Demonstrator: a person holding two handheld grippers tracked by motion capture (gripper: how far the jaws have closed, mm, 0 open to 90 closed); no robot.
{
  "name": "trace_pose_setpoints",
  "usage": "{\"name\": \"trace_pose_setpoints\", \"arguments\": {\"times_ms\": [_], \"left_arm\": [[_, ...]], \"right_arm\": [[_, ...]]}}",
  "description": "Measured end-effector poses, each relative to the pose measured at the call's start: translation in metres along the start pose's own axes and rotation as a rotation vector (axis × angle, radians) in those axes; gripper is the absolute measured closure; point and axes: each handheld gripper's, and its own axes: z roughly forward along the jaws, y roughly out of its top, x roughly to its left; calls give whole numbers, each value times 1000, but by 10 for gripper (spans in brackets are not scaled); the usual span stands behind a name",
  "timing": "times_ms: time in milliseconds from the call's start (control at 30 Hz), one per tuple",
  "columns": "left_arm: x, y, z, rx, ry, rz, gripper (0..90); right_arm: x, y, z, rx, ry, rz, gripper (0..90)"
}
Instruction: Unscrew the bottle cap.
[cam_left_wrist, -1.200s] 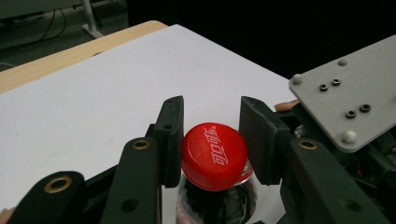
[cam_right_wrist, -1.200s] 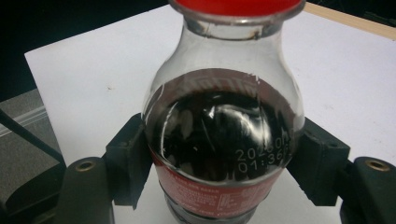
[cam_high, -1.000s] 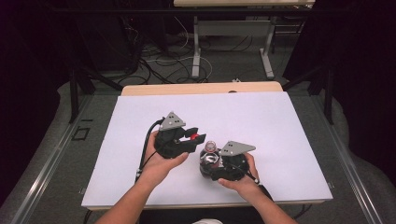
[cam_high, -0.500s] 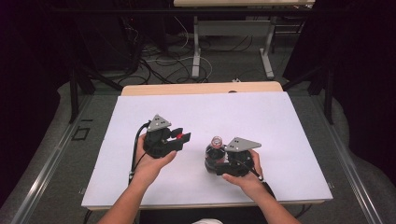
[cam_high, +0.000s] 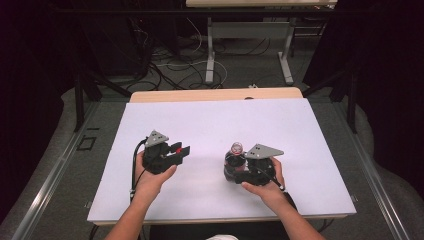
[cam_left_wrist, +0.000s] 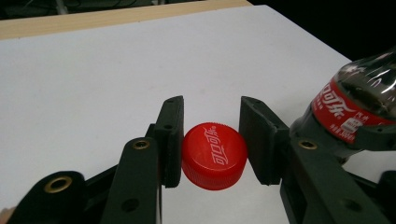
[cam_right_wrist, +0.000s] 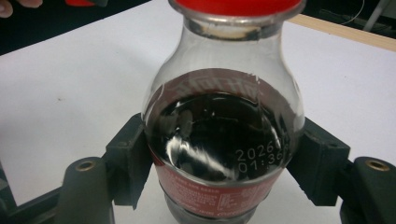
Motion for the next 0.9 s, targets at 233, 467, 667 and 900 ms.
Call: {"name": "trace_pose_setpoints", "arguments": {"times_ms": [233, 467, 667, 900], "left_arm": [[8, -16, 5, 12, 17, 2, 617], [13, -26, 5, 22, 26, -21, 617], [15, -30, 6, 11, 40, -30, 617], [16, -31, 6, 17, 42, -24, 617]], "right_arm": [[-2, 7, 6, 5, -25, -5, 301], [-10, 23, 13, -15, -40, -5, 301], [-21, 41, 18, -26, -59, 8, 301], [-31, 62, 25, -22, -87, -3, 301]]}}
